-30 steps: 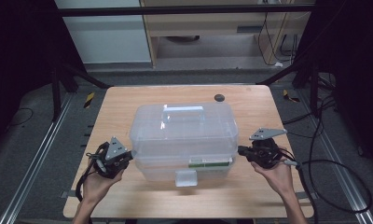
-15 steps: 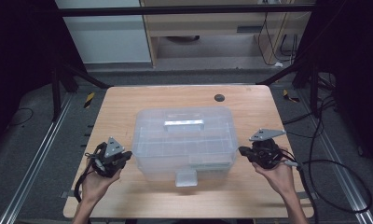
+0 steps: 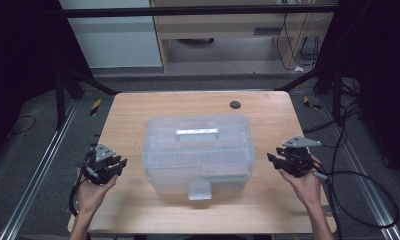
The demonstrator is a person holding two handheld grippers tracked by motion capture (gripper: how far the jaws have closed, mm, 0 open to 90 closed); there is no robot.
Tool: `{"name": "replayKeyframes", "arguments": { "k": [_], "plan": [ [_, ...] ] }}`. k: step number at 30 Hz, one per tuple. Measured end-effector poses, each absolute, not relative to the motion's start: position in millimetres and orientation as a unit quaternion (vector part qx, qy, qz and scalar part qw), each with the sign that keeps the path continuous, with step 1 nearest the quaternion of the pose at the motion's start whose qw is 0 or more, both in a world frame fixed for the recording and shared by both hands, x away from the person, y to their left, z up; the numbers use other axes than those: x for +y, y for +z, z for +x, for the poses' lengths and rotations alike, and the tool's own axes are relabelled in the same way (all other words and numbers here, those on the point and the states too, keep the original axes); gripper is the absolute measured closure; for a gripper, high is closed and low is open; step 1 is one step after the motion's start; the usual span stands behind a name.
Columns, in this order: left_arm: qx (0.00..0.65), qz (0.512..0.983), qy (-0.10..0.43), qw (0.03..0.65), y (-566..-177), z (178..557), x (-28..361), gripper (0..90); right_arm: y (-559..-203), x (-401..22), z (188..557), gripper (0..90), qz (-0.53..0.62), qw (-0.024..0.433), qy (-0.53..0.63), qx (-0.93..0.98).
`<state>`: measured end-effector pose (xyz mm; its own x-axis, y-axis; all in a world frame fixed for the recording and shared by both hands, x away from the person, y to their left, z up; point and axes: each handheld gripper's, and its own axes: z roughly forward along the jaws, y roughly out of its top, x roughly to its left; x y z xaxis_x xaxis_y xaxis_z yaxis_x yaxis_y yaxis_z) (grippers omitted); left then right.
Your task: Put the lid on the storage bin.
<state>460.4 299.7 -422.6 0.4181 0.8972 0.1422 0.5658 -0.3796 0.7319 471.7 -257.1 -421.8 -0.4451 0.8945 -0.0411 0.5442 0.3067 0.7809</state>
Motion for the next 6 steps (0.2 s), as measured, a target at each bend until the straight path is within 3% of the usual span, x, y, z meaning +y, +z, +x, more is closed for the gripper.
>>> {"name": "replayKeyframes", "arguments": {
  "k": [6],
  "plan": [
    [0.496, 0.772, 0.268, 0.293, -438.3, 470.3, 315.5, 49.1, -433.6, -269.8, 478.1, 31.5, 0.493, 0.258, 0.354, 0.752]
  ]
}}
